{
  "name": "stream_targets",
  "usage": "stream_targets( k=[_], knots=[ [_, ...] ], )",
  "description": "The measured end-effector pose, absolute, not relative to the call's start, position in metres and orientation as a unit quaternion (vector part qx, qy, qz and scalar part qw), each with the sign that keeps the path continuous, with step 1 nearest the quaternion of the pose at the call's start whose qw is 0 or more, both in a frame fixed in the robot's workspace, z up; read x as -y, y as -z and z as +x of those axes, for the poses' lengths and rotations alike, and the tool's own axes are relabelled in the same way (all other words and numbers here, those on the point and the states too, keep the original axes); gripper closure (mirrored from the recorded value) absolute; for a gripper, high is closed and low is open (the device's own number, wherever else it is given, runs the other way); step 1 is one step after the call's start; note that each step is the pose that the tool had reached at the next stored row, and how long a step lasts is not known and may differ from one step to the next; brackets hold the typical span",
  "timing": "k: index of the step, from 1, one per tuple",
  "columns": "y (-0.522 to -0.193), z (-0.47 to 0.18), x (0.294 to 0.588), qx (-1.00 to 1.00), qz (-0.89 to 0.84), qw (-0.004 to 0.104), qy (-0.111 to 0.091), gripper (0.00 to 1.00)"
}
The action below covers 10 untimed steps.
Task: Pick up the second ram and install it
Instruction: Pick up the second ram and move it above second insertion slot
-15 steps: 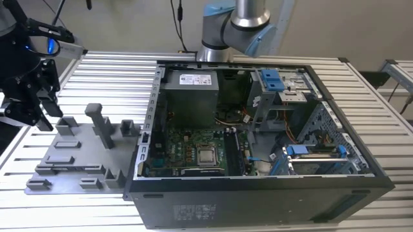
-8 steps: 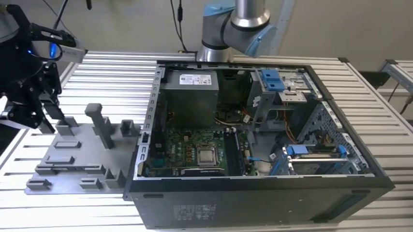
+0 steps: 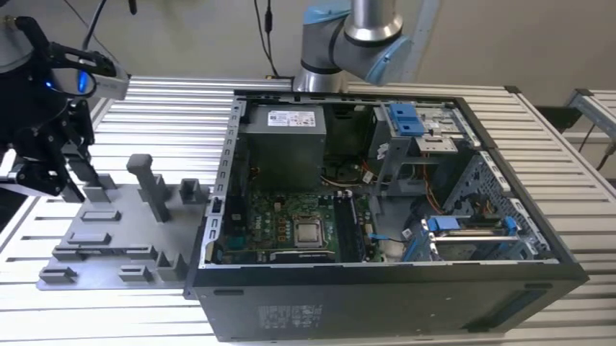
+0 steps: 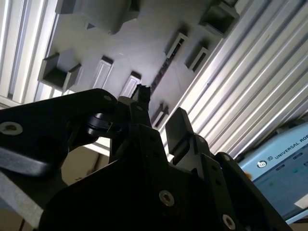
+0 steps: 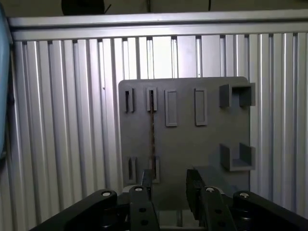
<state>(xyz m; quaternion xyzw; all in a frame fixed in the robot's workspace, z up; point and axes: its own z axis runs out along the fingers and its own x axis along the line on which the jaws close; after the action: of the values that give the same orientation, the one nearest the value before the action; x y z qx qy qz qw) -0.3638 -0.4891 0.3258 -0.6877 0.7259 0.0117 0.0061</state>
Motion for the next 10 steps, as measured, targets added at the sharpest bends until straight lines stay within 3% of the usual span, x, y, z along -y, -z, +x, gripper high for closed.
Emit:
stream_targets(
  k=[10],
  knots=[
    [-0.3163,-0.3638,0.4891,-0.726,-0.688,0.007,-0.011,0.58]
  ],
)
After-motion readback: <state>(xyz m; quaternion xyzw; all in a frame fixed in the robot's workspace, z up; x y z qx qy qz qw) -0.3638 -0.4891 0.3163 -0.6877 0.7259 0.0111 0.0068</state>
